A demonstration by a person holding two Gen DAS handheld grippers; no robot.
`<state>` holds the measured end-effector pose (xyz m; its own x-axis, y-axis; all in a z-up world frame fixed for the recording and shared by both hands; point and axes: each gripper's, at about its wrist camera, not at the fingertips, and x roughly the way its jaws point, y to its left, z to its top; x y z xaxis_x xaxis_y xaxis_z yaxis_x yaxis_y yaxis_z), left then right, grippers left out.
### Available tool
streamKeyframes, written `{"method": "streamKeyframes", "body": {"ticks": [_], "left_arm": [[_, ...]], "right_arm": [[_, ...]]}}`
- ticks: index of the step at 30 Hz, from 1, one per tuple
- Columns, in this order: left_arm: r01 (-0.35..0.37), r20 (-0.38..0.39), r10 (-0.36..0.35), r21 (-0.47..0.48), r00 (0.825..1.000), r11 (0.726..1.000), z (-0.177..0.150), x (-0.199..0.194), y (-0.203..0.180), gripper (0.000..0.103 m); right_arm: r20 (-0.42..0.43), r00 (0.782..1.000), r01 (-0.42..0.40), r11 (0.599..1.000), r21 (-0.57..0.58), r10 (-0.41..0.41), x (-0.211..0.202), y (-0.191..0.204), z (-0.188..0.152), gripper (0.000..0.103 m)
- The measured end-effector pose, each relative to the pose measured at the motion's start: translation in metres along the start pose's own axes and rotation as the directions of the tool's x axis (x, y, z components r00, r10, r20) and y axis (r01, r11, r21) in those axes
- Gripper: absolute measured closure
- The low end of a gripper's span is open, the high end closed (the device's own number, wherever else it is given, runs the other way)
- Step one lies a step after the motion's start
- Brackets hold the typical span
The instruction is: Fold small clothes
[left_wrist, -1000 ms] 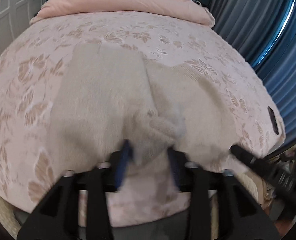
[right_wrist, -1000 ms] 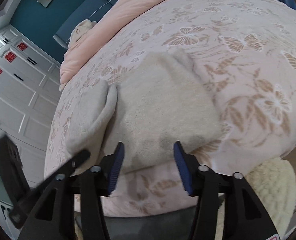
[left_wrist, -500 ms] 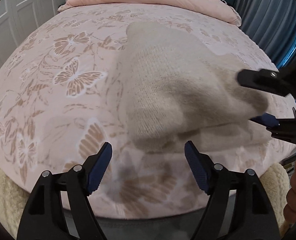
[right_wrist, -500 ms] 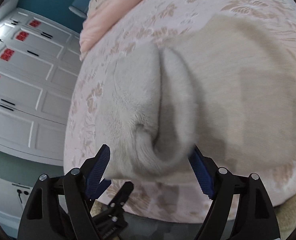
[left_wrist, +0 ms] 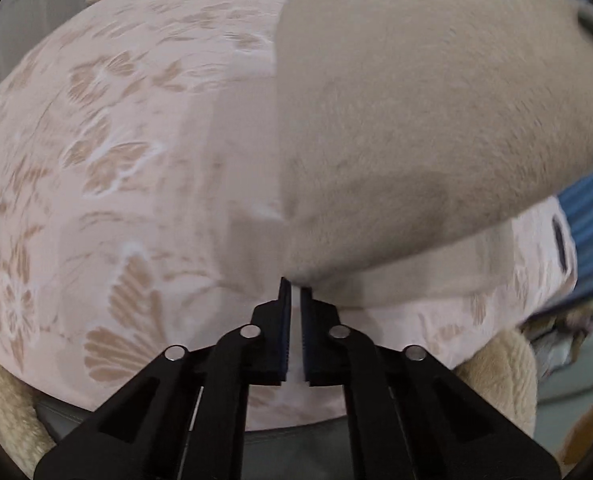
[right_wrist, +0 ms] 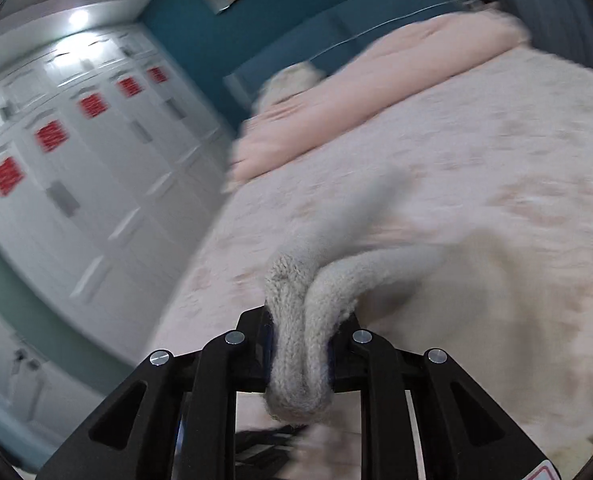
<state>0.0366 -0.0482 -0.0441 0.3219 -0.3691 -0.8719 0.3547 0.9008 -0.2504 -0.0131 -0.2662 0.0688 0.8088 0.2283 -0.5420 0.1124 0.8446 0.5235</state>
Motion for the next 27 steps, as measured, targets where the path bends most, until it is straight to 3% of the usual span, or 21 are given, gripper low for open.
{"method": "streamKeyframes", "body": {"ticks": [2, 4, 5, 7, 9, 11, 13, 14, 15, 17, 18, 20, 22, 24, 25, 27], "left_arm": [[-0.016, -0.034, 0.016, -0.003, 0.999, 1.0, -0.003, 0.013, -0.007, 0.102], [-0.028, -0.073, 0.026, -0.025, 0.997, 0.999, -0.005, 0.028, -0.005, 0.102], [-0.034, -0.088, 0.031, -0.037, 0.996, 0.999, -0.006, 0.032, -0.005, 0.102], [-0.038, -0.091, 0.035, -0.023, 0.995, 0.999, -0.008, 0.032, -0.008, 0.101], [-0.05, -0.075, 0.05, 0.008, 0.996, 0.999, -0.01, 0.027, -0.013, 0.1], [-0.05, -0.051, 0.051, 0.023, 0.997, 0.998, -0.011, 0.016, -0.014, 0.096], [-0.052, -0.037, 0.053, 0.032, 0.998, 0.998, -0.011, 0.008, -0.015, 0.079], [-0.056, -0.019, 0.056, 0.031, 0.998, 0.998, -0.01, 0.002, -0.014, 0.061], [-0.055, 0.0, 0.055, 0.025, 0.998, 0.998, -0.01, -0.004, -0.015, 0.051], [-0.043, 0.029, 0.043, 0.013, 0.999, 0.999, -0.011, -0.013, -0.016, 0.051], [-0.039, 0.03, 0.039, 0.016, 0.999, 0.999, -0.011, -0.015, -0.018, 0.051], [-0.048, 0.034, 0.047, 0.028, 0.998, 0.998, -0.01, -0.019, -0.018, 0.051], [-0.053, 0.043, 0.052, 0.033, 0.998, 0.998, -0.011, -0.023, -0.017, 0.048], [-0.057, 0.038, 0.056, 0.016, 0.998, 0.998, -0.013, -0.023, -0.013, 0.042], [-0.056, 0.034, 0.056, 0.007, 0.998, 0.998, -0.013, -0.022, -0.011, 0.042], [-0.062, 0.017, 0.062, -0.019, 0.998, 0.998, -0.015, -0.021, -0.005, 0.042]], "right_arm": [[-0.084, 0.971, 0.225, 0.974, 0.028, -0.222, 0.011, -0.065, -0.027, 0.086], [-0.204, 0.933, 0.324, 0.938, 0.121, -0.296, 0.026, -0.122, -0.055, 0.086], [-0.239, 0.927, 0.334, 0.927, 0.173, -0.289, 0.027, -0.144, -0.07, 0.086], [-0.217, 0.955, 0.259, 0.926, 0.274, -0.203, 0.019, -0.157, -0.081, 0.083], [-0.208, 0.967, 0.208, 0.923, 0.325, -0.145, 0.019, -0.158, -0.081, 0.08], [-0.205, 0.968, 0.205, 0.92, 0.333, -0.142, 0.019, -0.158, -0.077, 0.07], [-0.189, 0.975, 0.182, 0.914, 0.363, -0.118, 0.022, -0.159, -0.071, 0.059], [-0.182, 0.978, 0.17, 0.908, 0.383, -0.107, 0.023, -0.161, -0.07, 0.055], [-0.187, 0.977, 0.17, 0.903, 0.394, -0.102, 0.026, -0.162, -0.07, 0.055], [-0.22, 0.969, 0.192, 0.912, 0.362, -0.117, 0.034, -0.155, -0.058, 0.081], [-0.217, 0.968, 0.193, 0.926, 0.325, -0.125, 0.032, -0.146, -0.052, 0.081], [-0.101, 0.988, 0.139, 0.965, 0.221, -0.119, 0.009, -0.117, -0.032, 0.082], [-0.037, 0.993, 0.121, 0.979, 0.165, -0.116, -0.01, -0.101, -0.018, 0.082], [-0.036, 0.988, 0.156, 0.976, 0.151, -0.152, -0.012, -0.106, -0.016, 0.081], [-0.092, 0.975, 0.216, 0.965, 0.15, -0.203, 0.002, -0.122, -0.021, 0.078], [-0.265, 0.92, 0.332, 0.934, 0.133, -0.289, 0.035, -0.155, -0.038, 0.076]]}}
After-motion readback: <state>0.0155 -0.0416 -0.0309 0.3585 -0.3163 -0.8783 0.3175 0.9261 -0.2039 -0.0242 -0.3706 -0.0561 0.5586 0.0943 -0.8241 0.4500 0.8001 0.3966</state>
